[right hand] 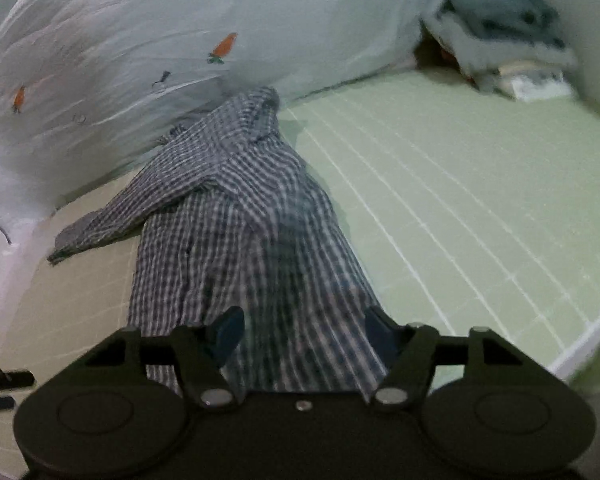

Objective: Fold clothes

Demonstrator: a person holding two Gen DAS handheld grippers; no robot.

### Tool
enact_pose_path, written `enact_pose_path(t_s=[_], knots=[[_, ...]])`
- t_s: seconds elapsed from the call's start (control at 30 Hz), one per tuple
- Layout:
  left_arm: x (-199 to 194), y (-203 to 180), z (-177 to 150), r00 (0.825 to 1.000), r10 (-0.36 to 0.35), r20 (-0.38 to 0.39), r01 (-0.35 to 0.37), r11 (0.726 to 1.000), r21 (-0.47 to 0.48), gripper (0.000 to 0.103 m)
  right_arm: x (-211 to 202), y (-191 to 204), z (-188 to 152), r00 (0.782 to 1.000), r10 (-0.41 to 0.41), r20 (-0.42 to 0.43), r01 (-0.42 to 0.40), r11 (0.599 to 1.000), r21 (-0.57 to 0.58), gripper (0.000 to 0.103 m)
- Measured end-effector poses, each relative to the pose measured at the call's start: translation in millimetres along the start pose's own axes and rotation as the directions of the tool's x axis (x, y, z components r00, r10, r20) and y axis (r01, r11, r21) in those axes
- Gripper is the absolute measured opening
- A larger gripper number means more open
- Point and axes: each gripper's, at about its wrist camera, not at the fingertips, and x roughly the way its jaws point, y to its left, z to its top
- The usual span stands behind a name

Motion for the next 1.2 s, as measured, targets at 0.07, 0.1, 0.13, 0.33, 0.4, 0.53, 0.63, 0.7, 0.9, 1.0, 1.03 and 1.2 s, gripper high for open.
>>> enact_pose_path(t_s=[0.07, 0.1, 0.13, 0.33, 0.4, 0.53, 0.63, 0.7, 0.9, 1.0, 1.03, 1.2], knots=[[4.5, 4.4, 16.1, 1.000, 0.004, 0.014, -0.004, 1.000, -0.003, 0.082, 10.4, 22.1, 6.5, 0.999, -0.024, 0.023, 0.026, 0.997, -0.073, 0.070], [6.4, 6.6, 24.1, 1.000, 0.008, 0.022, -0.008, 1.000, -0.003, 0.082, 15.8, 33.5, 9.8, 0.999, -0.036, 0.035, 0.039, 0.993, -0.109, 0.072], [8.3, 9.1, 33.2, 0.999, 0.013, 0.033, -0.013, 1.000, -0.001, 0.082, 28.0, 46.5, 16.3, 0.998, -0.050, 0.048, 0.057, 0.988, -0.143, 0.074], [27.5, 24.2, 84.5, 0.997, 0.041, 0.064, -0.040, 0.999, -0.017, 0.087, 70.2, 93.3, 45.5, 0.988, -0.116, 0.106, 0.139, 0.958, -0.251, 0.100], [37.7, 29.6, 102.4, 0.997, 0.043, 0.069, -0.041, 0.999, -0.030, 0.088, 86.6, 102.8, 55.2, 0.985, -0.135, 0.105, 0.159, 0.949, -0.271, 0.102], [66.5, 36.7, 143.8, 0.997, 0.027, 0.075, -0.023, 0.998, -0.058, 0.088, 124.7, 117.8, 74.9, 0.982, -0.159, 0.098, 0.183, 0.931, -0.316, 0.101], [93.0, 31.0, 176.4, 0.997, 0.016, 0.081, -0.012, 0.998, -0.054, 0.088, 158.3, 131.3, 86.8, 0.979, -0.181, 0.091, 0.202, 0.908, -0.367, 0.085], [111.8, 26.6, 196.5, 0.997, 0.013, 0.075, -0.009, 0.999, -0.053, 0.088, 183.1, 140.0, 95.8, 0.977, -0.199, 0.071, 0.211, 0.890, -0.404, 0.066], [163.6, 19.0, 240.4, 0.998, 0.019, 0.054, -0.016, 0.998, -0.067, 0.088, 218.2, 151.9, 125.4, 0.982, -0.181, 0.060, 0.190, 0.902, -0.389, 0.012], [177.4, 14.0, 246.7, 0.998, 0.041, 0.048, -0.038, 0.997, -0.063, 0.085, 224.9, 153.6, 137.1, 0.987, -0.145, 0.063, 0.158, 0.918, -0.364, 0.005], [179.7, 12.6, 248.0, 0.997, 0.058, 0.055, -0.054, 0.997, -0.059, 0.085, 224.6, 151.0, 142.8, 0.991, -0.122, 0.055, 0.134, 0.938, -0.320, 0.005], [181.6, 8.1, 246.6, 0.993, 0.096, 0.074, -0.096, 0.995, -0.004, 0.085, 217.7, 136.3, 164.6, 0.999, 0.012, 0.047, -0.008, 0.997, -0.073, 0.005]])
